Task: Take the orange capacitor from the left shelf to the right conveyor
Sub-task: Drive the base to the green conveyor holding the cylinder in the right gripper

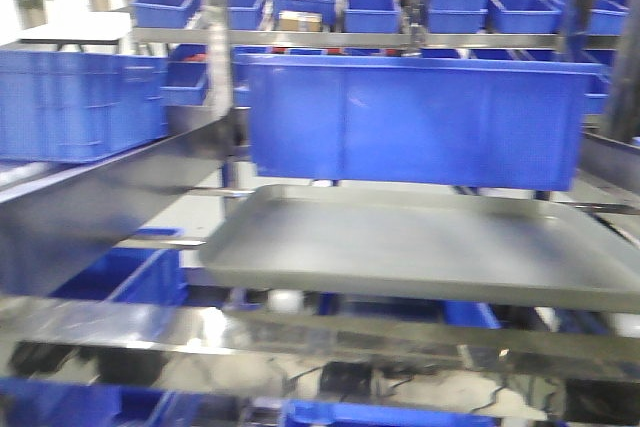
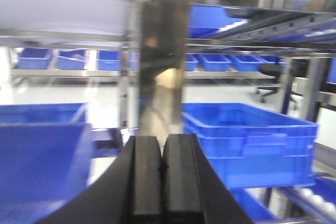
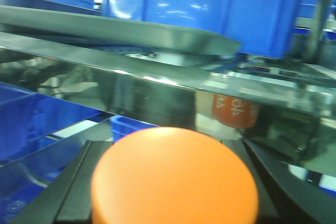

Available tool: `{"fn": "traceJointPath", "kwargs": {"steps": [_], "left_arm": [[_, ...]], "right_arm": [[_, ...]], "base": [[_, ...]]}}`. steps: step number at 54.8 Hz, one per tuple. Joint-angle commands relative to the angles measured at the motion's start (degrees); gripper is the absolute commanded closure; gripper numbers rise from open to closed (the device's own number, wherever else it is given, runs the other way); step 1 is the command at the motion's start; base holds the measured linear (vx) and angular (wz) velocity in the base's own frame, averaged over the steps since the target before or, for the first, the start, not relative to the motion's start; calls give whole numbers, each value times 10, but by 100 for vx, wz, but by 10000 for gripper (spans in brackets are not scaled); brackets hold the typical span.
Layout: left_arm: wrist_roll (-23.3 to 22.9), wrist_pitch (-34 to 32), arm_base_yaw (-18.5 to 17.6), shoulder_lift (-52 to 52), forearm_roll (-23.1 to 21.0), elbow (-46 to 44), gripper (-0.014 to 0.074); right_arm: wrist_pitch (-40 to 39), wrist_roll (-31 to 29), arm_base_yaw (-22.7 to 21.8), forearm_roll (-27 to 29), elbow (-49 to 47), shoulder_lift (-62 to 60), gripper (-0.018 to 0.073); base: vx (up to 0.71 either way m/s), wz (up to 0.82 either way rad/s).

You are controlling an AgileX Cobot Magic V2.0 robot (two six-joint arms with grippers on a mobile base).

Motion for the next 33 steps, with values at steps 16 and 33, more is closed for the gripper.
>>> {"fn": "traceJointPath", "kwargs": {"steps": [16, 33], "left_arm": [[-3, -47, -4, -2, -3, -17, 603], [-3, -47, -4, -2, -3, -17, 603]], "right_arm": [[-51, 0, -1, -14, -15, 8, 567], [-51, 0, -1, -14, -15, 8, 567]], "base": [[-10, 38], [-14, 54]]}}
